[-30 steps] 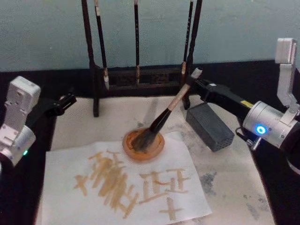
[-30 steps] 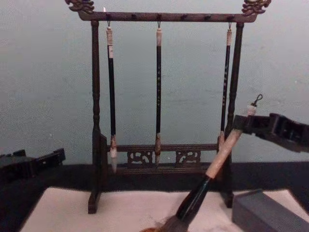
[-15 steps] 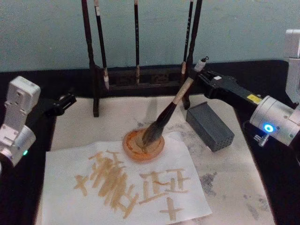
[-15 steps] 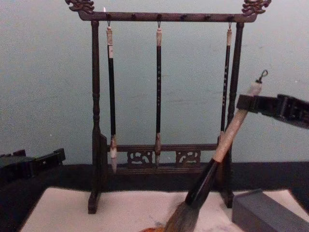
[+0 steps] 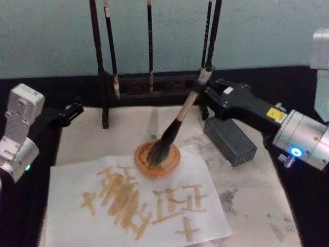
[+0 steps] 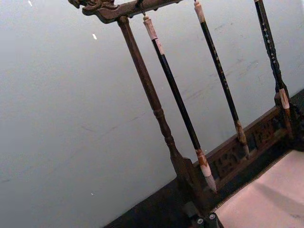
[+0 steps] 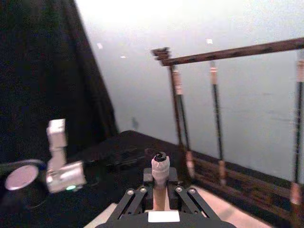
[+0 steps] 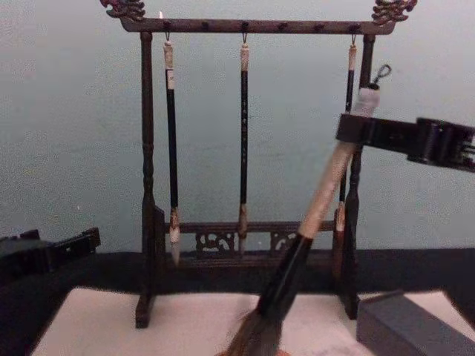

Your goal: Pick up the brush from the inkstone, write on the paper, then place the brush back to its original position.

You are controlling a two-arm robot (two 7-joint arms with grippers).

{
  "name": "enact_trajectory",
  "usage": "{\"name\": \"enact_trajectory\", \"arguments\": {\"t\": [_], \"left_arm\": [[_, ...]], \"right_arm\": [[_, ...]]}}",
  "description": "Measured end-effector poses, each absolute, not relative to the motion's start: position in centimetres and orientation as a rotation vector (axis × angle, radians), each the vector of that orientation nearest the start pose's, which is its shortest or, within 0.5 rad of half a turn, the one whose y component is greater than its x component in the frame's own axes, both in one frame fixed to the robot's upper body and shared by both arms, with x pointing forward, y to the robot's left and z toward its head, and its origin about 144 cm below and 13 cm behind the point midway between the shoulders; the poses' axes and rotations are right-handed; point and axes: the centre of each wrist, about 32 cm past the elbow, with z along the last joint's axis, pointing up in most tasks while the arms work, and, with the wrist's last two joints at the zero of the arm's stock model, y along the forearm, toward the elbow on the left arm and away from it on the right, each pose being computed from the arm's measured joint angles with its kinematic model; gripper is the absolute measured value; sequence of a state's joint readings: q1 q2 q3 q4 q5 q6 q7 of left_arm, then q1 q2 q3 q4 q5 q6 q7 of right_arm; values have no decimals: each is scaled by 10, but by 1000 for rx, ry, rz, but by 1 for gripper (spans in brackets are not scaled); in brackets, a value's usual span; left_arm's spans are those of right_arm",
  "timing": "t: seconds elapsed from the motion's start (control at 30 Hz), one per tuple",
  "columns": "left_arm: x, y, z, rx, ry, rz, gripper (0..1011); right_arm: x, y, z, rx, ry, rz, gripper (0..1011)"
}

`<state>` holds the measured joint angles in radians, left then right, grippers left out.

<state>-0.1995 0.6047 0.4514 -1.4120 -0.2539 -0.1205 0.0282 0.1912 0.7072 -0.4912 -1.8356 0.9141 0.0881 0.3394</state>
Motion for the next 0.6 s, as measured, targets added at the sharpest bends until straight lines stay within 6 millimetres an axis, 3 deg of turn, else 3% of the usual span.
{"name": "enact_trajectory", "arguments": {"t": [0.33, 0.6], "left_arm": [[489, 310, 1140, 304, -285, 1248, 1002], [489, 310, 1140, 304, -285, 1248, 1002]], "right_arm": [[440, -240, 1239, 82, 148, -563, 173], [439, -234, 1235, 85, 167, -532, 173]]}}
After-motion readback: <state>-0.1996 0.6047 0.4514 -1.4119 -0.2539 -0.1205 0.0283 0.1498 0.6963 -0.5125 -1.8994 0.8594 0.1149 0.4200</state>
